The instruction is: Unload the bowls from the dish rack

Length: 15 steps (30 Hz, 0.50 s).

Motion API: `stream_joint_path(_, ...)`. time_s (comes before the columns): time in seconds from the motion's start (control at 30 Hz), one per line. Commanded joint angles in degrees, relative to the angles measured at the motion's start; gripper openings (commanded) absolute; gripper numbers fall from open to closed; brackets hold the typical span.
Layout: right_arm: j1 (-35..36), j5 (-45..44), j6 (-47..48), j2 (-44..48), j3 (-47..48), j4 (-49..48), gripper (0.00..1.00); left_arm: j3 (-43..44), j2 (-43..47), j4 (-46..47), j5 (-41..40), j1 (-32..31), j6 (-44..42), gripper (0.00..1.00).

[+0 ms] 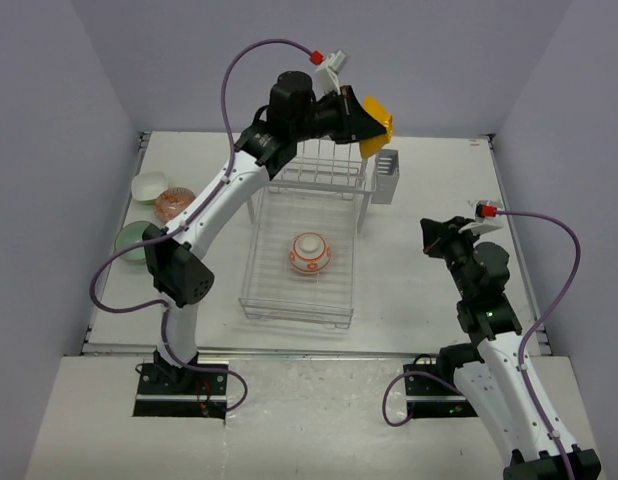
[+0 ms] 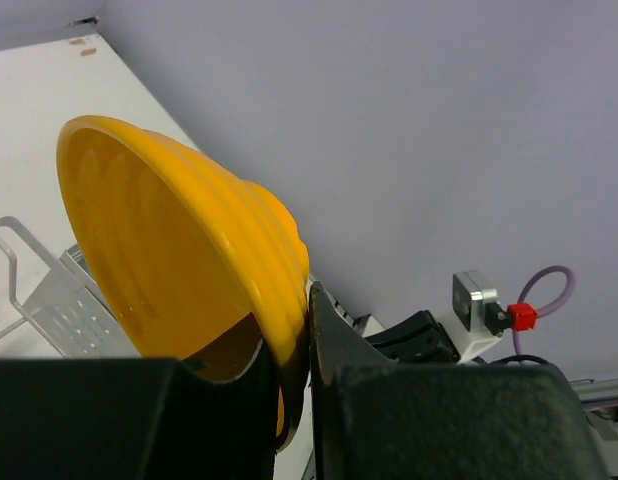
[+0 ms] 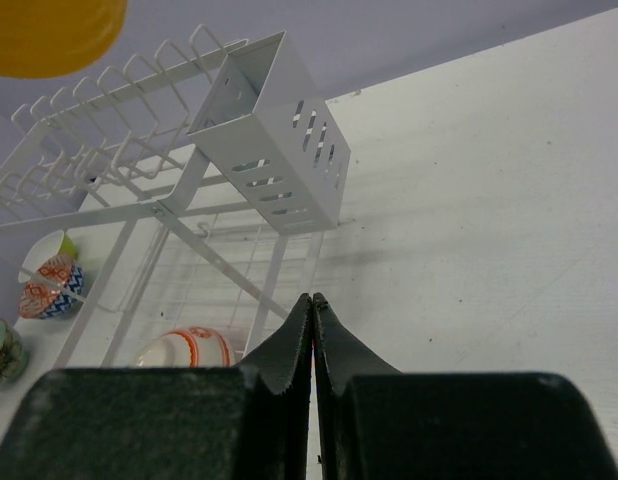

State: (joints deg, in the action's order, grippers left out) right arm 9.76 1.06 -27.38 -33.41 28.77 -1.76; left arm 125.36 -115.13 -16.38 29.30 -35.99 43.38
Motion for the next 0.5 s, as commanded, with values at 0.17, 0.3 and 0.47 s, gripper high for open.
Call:
stream_joint_path(0.17, 0.09, 1.48, -0.13, 0.10, 0.58, -2.46, 0.00, -5.14, 14.66, 6.39, -0.80, 5.57, -3.86, 0.00)
stream_joint_path(0.3, 0.17, 2.28, -0.48, -0.08, 0.23, -2.64, 0.00, -1.96, 21.85, -11.63, -18.54, 6.89, -17.78, 0.00)
stream_joint_path(0.47, 0.17, 3.60, -1.10, -0.25, -0.03, -3.42, 0.00, -6.87, 28.11, -25.85, -44.11, 9.09, -25.09, 0.00)
